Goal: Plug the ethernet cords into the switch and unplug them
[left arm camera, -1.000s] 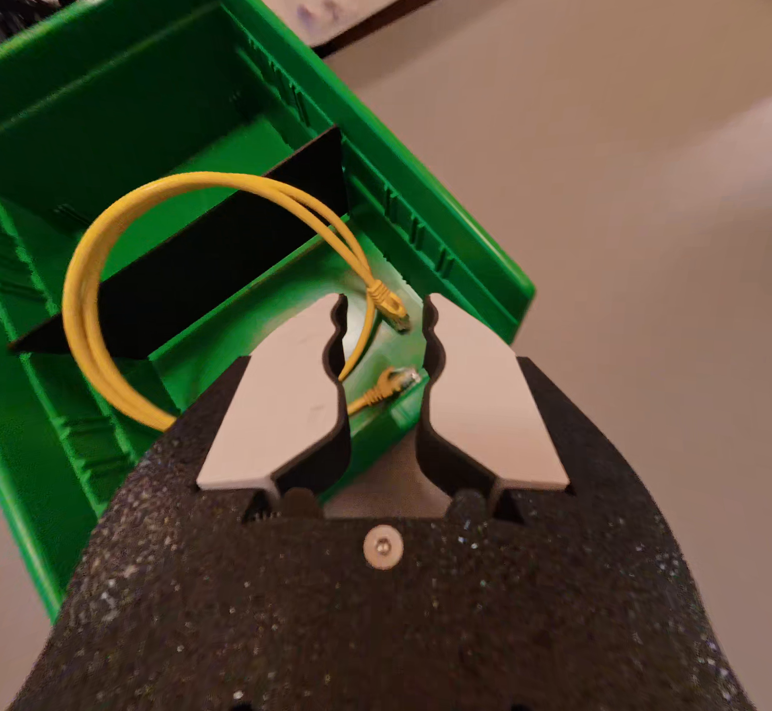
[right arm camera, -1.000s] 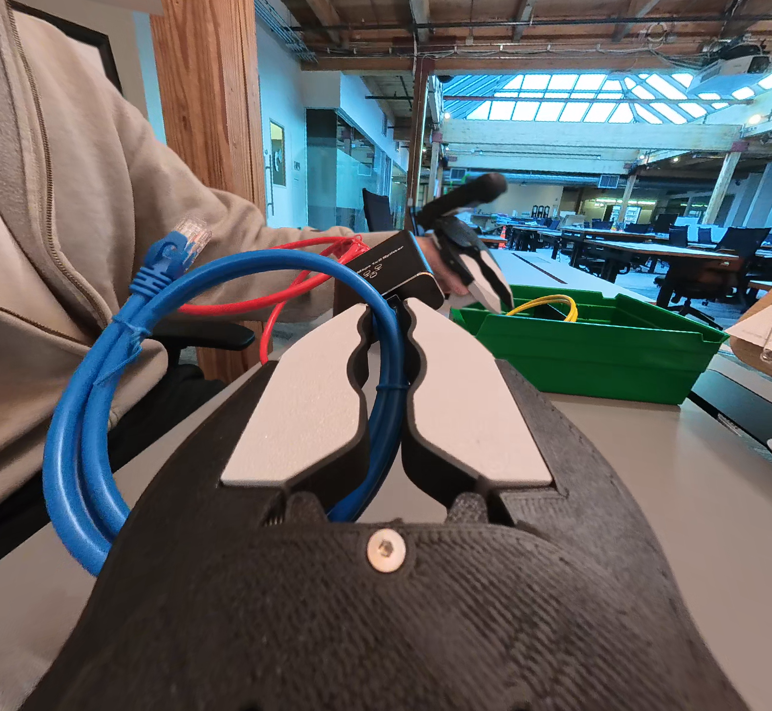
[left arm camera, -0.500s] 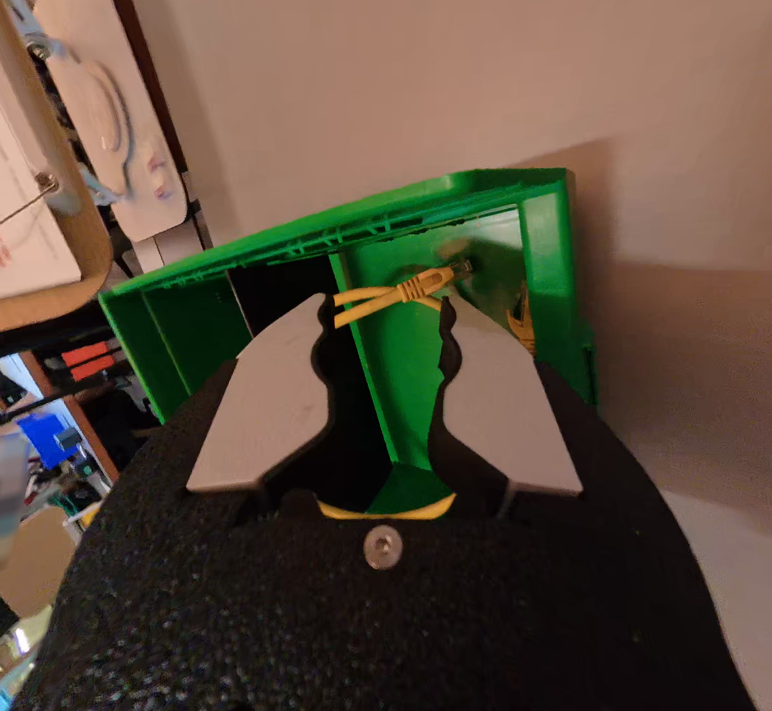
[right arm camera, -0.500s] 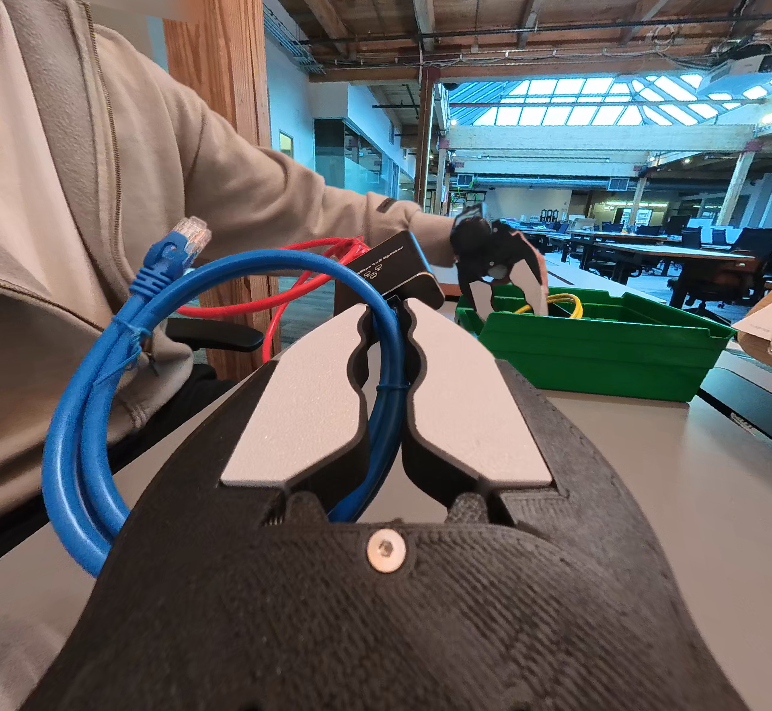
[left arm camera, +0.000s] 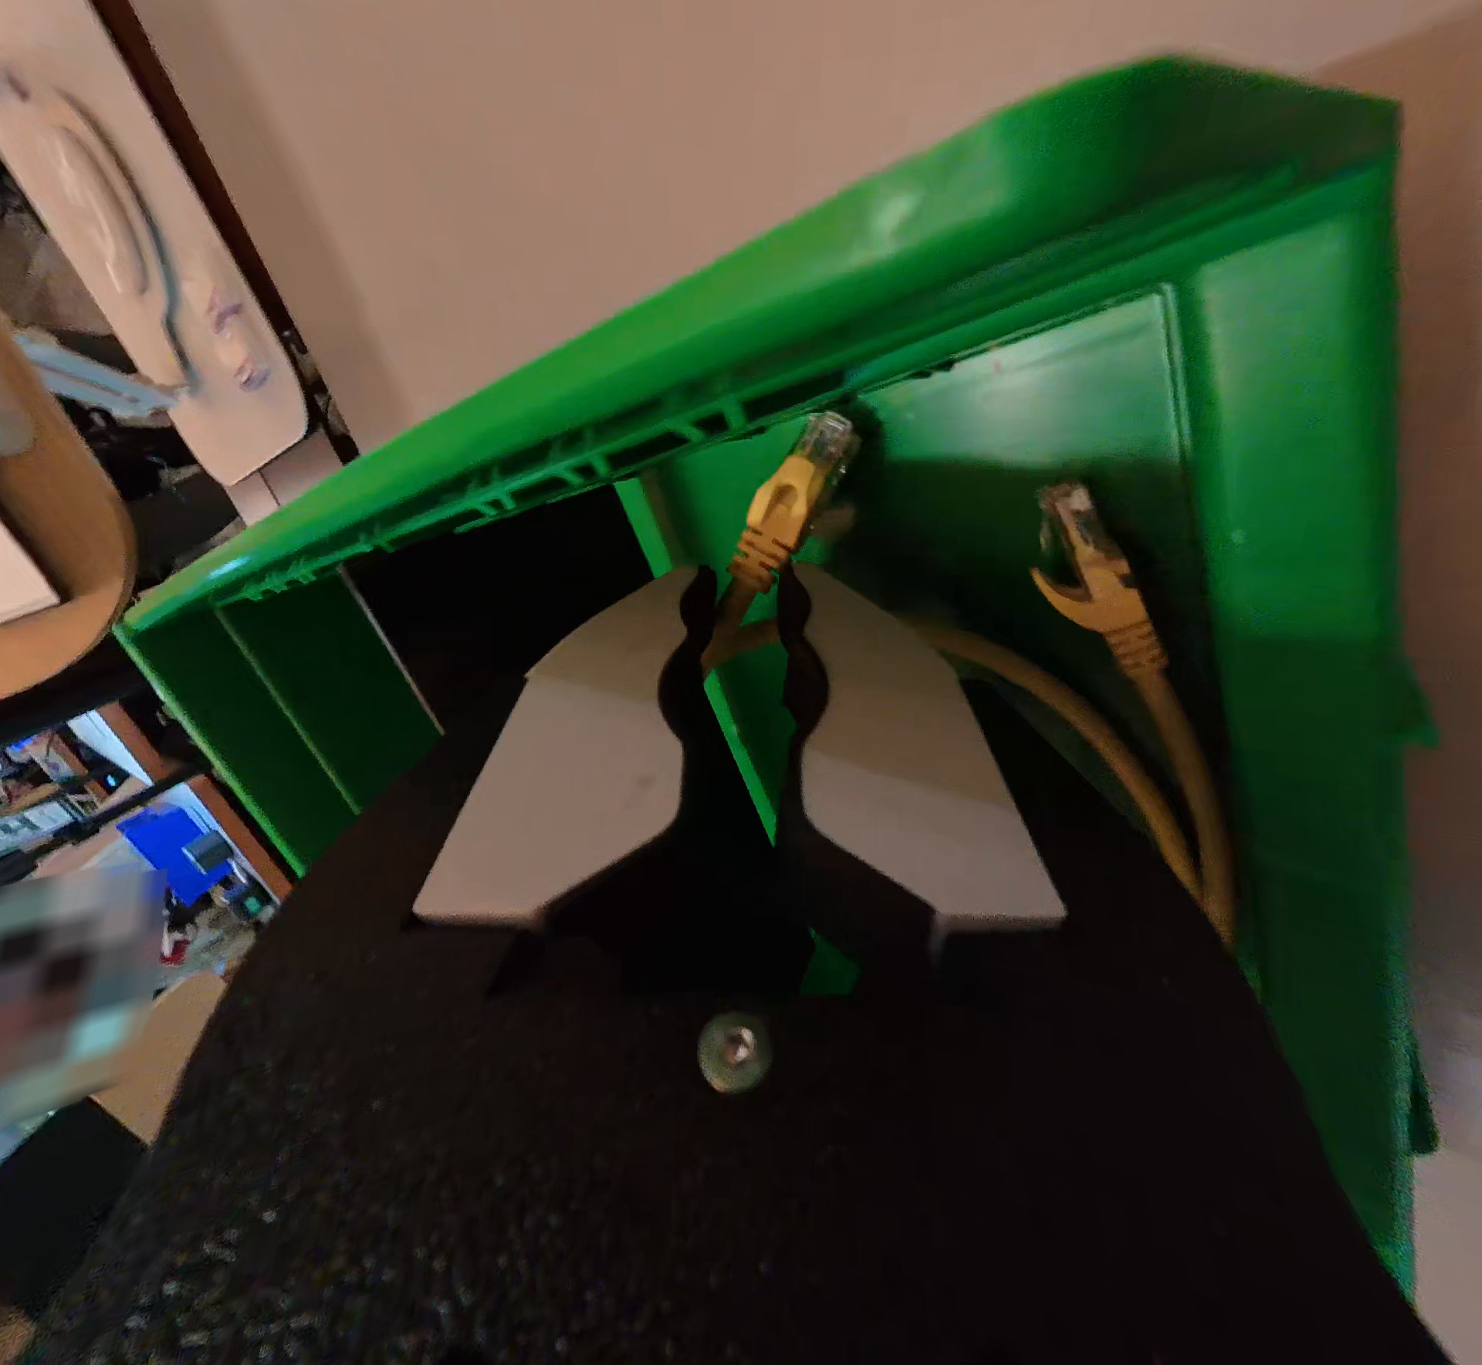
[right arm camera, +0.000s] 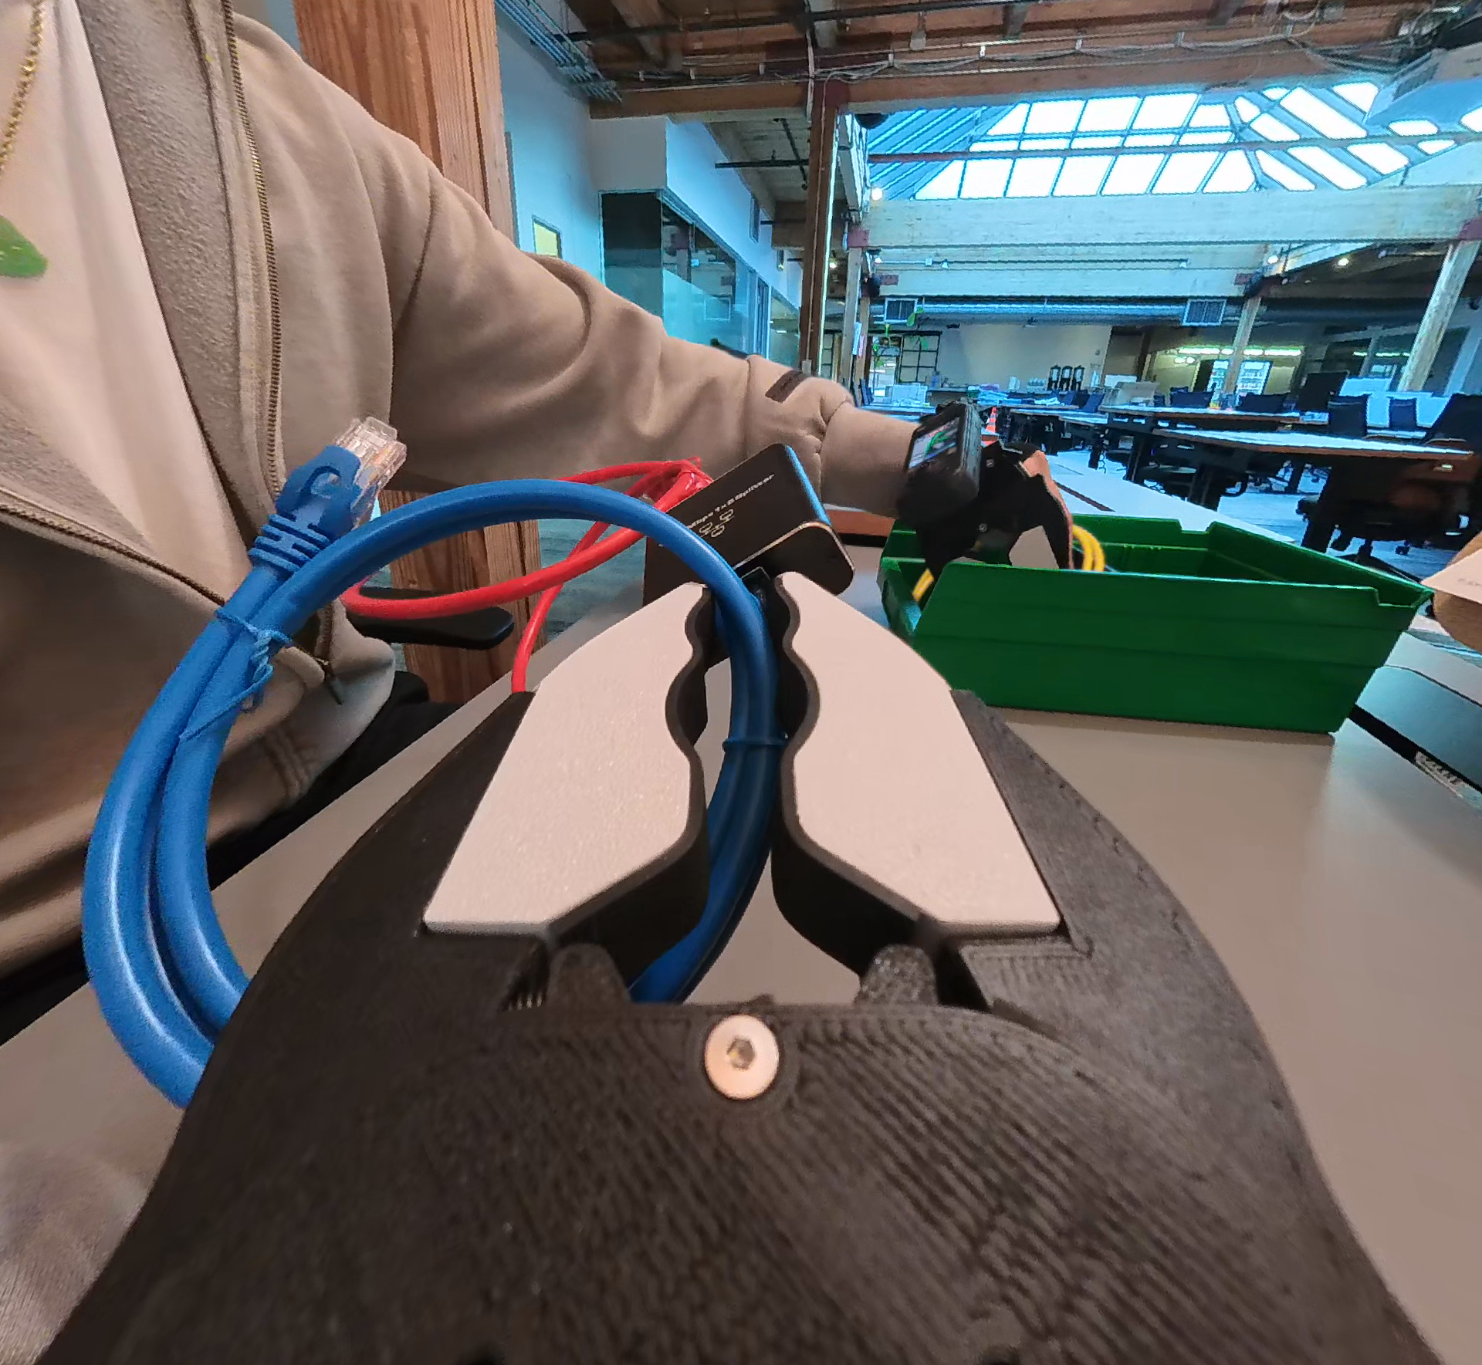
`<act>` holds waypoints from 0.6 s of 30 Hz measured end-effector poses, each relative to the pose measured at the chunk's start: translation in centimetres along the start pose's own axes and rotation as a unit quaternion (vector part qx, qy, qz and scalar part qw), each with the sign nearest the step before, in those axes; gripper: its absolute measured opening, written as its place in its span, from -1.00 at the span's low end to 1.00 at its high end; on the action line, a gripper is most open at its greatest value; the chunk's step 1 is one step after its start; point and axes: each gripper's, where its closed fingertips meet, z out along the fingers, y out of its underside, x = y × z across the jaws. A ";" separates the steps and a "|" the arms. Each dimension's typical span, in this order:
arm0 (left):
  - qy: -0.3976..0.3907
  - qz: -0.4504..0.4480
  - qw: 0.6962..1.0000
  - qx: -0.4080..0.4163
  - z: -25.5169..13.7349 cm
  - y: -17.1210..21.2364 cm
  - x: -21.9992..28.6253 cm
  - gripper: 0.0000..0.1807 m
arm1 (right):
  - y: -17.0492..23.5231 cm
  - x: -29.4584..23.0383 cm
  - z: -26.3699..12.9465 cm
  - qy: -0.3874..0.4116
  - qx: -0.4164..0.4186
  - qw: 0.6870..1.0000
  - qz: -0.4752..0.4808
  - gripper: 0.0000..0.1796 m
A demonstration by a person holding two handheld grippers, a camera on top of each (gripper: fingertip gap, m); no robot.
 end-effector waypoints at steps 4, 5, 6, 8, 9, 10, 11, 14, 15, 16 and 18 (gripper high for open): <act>-0.015 -0.046 0.999 0.009 -0.9 0.4 -0.5 -0.86 | 0.3 0.1 0.0 0.002 -0.009 1.000 0.001 -0.87; -0.023 -0.065 0.997 0.016 -1.5 0.4 -0.9 -0.87 | 0.3 0.0 0.0 0.002 -0.008 1.000 0.000 -0.87; -0.035 -0.085 0.995 0.029 -2.4 0.4 -1.4 -0.87 | 0.3 0.0 0.0 0.002 -0.007 1.000 -0.001 -0.86; -0.074 -0.130 0.987 0.064 -4.8 0.2 -3.0 -0.89 | 0.1 0.0 -0.1 0.002 -0.003 1.000 -0.002 -0.87; -0.095 -0.153 0.981 0.076 -6.3 0.3 -4.0 -0.89 | 0.0 0.0 -0.1 0.001 0.000 1.000 -0.003 -0.86; -0.118 -0.172 0.974 0.084 -7.8 0.5 -4.9 -0.89 | -0.1 0.0 -0.1 0.001 0.003 1.000 -0.003 -0.86; -0.135 -0.189 0.968 0.090 -9.4 0.8 -5.6 -0.89 | -0.2 0.0 -0.1 0.000 0.005 1.000 -0.003 -0.86; -0.184 -0.228 0.951 0.096 -13.9 1.4 -7.1 -0.90 | -0.4 -0.1 -0.1 0.001 0.009 1.000 -0.007 -0.87; -0.198 -0.240 0.946 0.093 -15.4 1.5 -7.4 -0.90 | -0.6 -0.1 -0.1 0.001 0.011 1.000 -0.009 -0.86; -0.217 -0.249 0.940 0.089 -17.0 1.6 -7.9 -0.90 | -0.7 -0.2 -0.1 0.001 0.014 1.000 -0.011 -0.86; -0.258 -0.272 0.924 0.083 -20.7 1.5 -8.9 -0.90 | -1.0 -0.3 -0.2 0.000 0.022 1.000 -0.014 -0.86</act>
